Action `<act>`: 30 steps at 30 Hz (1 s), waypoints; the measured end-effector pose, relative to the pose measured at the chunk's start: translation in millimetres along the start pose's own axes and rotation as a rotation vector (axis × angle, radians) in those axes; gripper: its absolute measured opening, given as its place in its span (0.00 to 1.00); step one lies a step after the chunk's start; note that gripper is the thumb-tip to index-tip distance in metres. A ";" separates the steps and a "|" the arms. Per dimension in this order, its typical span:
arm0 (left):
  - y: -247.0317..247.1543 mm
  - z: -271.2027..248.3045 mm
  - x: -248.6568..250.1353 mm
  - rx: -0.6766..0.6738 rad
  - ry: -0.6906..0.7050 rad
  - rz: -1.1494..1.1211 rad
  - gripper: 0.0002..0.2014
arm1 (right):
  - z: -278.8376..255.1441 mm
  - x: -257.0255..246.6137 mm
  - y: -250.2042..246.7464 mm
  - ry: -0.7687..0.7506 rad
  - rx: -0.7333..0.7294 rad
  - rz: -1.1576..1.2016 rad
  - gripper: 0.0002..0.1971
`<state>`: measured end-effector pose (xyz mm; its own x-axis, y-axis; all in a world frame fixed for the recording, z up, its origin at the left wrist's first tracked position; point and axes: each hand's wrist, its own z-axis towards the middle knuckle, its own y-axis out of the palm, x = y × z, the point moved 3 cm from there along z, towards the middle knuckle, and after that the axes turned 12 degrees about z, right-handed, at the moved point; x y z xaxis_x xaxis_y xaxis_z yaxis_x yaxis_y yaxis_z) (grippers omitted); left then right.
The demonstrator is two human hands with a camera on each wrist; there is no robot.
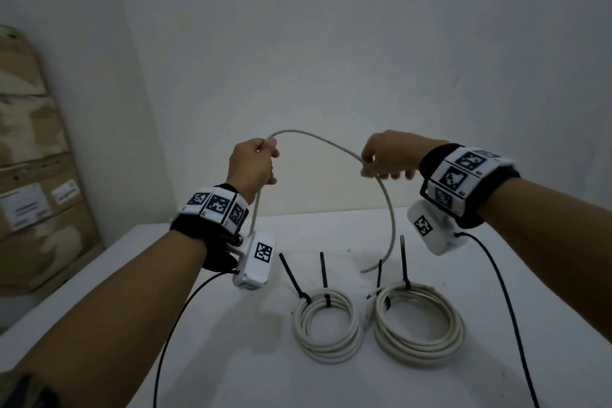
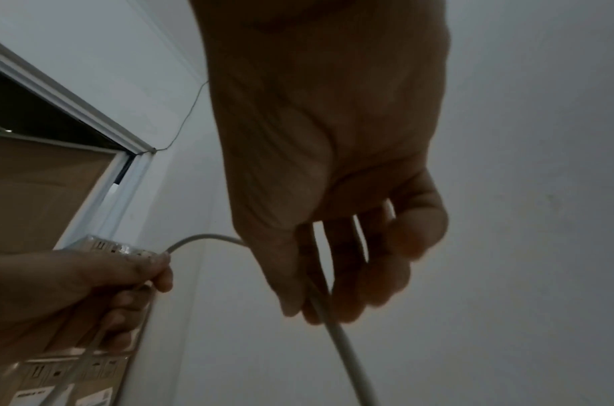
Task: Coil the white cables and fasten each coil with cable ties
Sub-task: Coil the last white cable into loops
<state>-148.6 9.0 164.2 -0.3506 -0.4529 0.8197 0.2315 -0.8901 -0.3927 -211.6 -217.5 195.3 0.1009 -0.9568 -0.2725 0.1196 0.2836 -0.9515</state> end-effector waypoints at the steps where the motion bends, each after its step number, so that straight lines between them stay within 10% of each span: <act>1: -2.8 0.5 -3.0 0.002 -0.008 0.003 0.16 | 1.1 1.4 4.4 0.033 -0.049 0.069 0.11; 7: -2.6 -4.7 -13.2 -0.115 -0.041 -0.050 0.15 | 3.5 -12.2 2.1 -0.039 0.032 0.809 0.07; 13: -11.1 -8.3 -21.6 -0.328 -0.158 -0.335 0.17 | -0.5 -31.3 8.1 -0.159 -0.182 1.592 0.12; 21: -22.5 -24.6 -14.4 -0.662 -0.274 -0.850 0.47 | 13.0 -33.3 49.4 -0.084 0.046 2.108 0.13; 30: -6.7 -60.2 -13.8 -0.776 0.016 0.167 0.15 | 18.3 -21.3 55.5 0.082 0.174 2.086 0.13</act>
<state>-199.9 18.1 130.4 -0.3817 -0.5793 0.7203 -0.4145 -0.5892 -0.6935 -189.0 -180.2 151.0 0.1432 0.7204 -0.6786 -0.0175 0.6874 0.7260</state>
